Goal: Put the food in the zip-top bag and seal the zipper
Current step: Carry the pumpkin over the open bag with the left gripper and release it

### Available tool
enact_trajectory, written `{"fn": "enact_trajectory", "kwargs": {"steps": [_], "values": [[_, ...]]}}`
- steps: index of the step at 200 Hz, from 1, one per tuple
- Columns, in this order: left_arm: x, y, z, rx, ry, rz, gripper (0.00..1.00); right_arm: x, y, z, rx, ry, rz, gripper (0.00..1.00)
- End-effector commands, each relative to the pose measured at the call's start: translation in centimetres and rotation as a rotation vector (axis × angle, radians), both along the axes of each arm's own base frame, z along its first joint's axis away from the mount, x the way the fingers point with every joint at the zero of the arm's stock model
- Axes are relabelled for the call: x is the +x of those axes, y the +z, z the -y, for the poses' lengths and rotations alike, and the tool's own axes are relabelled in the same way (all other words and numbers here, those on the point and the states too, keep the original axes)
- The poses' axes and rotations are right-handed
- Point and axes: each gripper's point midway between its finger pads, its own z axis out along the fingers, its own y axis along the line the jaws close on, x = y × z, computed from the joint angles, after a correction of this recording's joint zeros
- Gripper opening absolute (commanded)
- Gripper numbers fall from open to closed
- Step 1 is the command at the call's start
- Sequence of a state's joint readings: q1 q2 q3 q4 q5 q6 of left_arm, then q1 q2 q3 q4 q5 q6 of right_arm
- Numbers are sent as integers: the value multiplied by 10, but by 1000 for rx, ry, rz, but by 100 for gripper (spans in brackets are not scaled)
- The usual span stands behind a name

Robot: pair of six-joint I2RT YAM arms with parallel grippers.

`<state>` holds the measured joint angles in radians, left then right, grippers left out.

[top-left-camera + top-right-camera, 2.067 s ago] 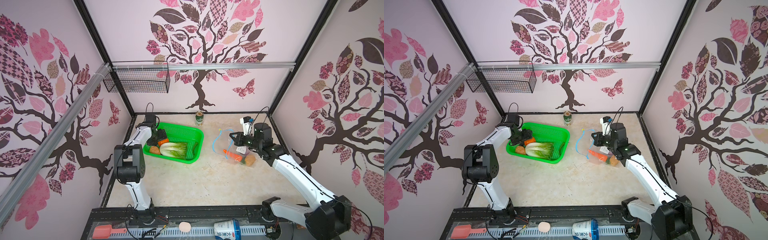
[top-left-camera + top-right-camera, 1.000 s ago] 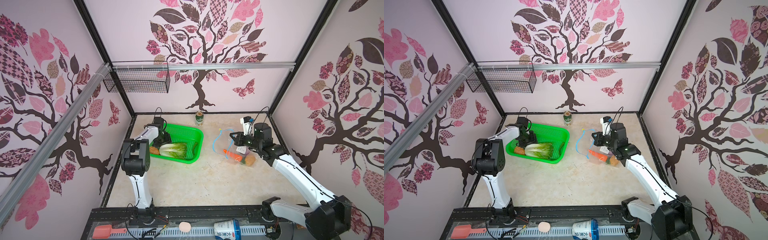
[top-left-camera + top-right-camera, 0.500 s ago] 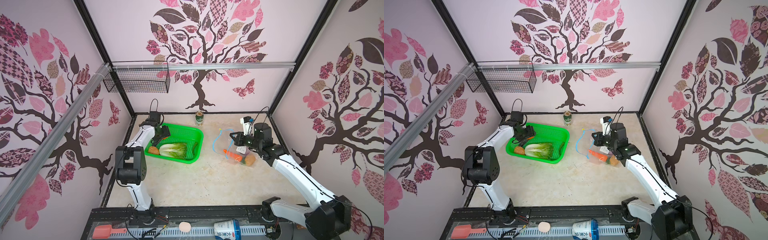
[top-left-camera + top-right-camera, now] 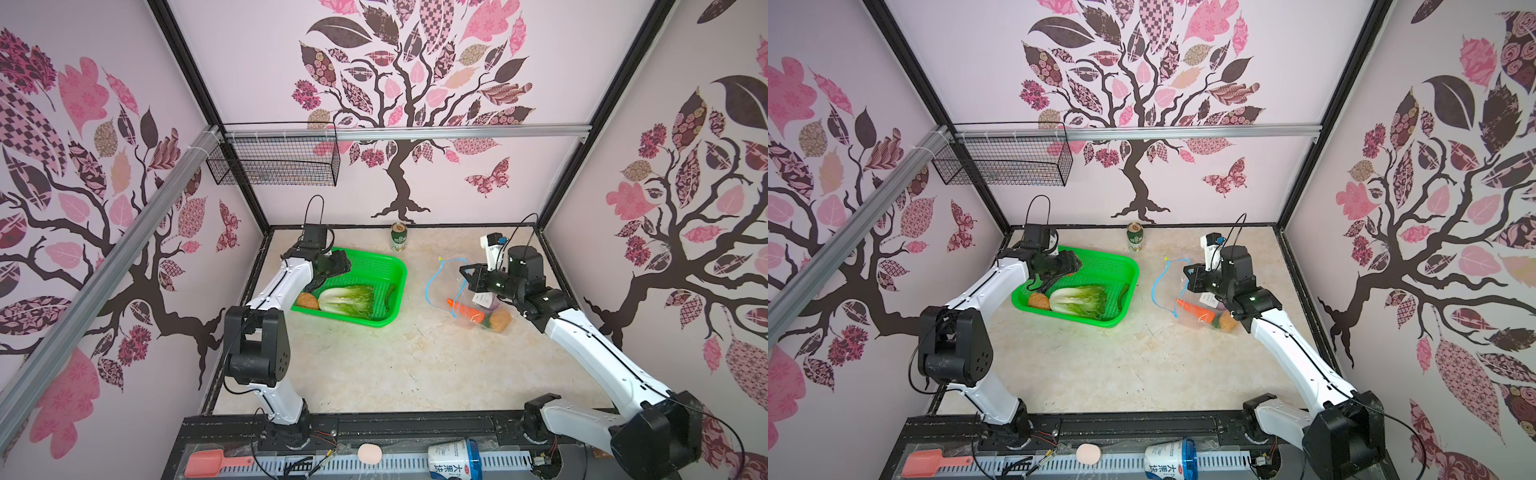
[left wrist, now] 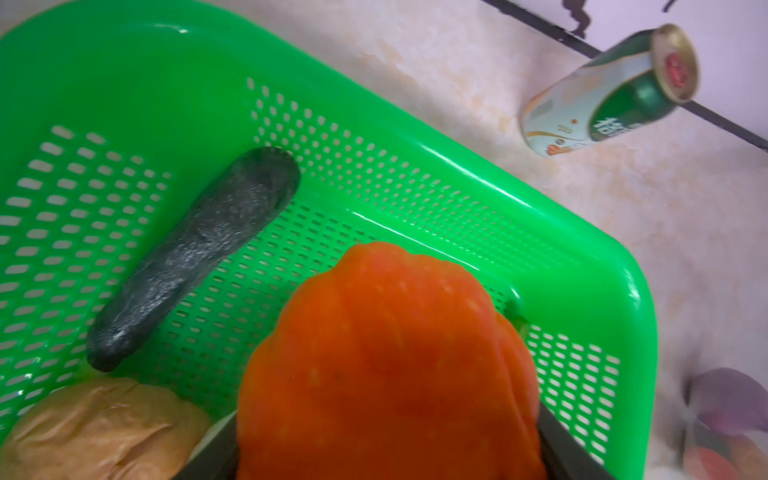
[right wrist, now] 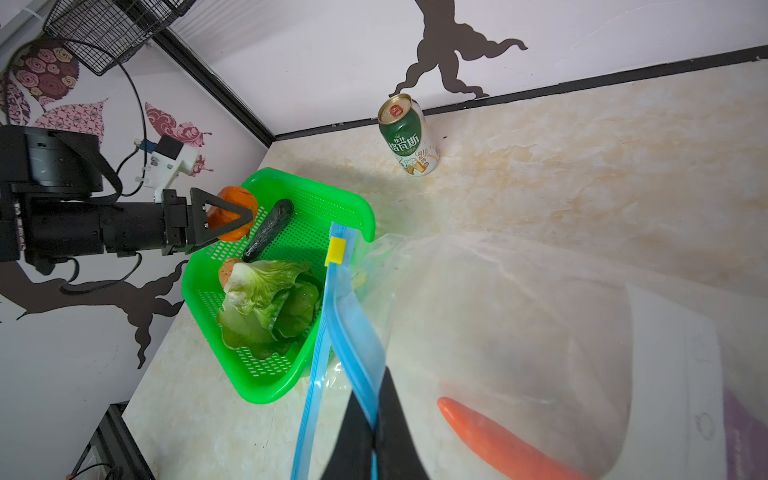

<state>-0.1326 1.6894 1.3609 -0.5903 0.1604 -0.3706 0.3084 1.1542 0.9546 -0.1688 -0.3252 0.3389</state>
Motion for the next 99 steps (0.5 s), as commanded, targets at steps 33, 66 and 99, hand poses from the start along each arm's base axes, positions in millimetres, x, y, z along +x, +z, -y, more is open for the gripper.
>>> {"fn": "enact_trajectory", "kwargs": {"steps": [33, 66, 99], "values": [[-28, 68, 60, -123, -144, 195, 53, -3, 10, 2, 3, -2, 35, 0], [-61, 108, 114, -303, -296, 333, 52, -4, 10, -1, 15, 9, 30, 0], [-89, 151, 166, -447, -452, 440, 52, -4, 9, -3, 22, 17, 26, 0]]}}
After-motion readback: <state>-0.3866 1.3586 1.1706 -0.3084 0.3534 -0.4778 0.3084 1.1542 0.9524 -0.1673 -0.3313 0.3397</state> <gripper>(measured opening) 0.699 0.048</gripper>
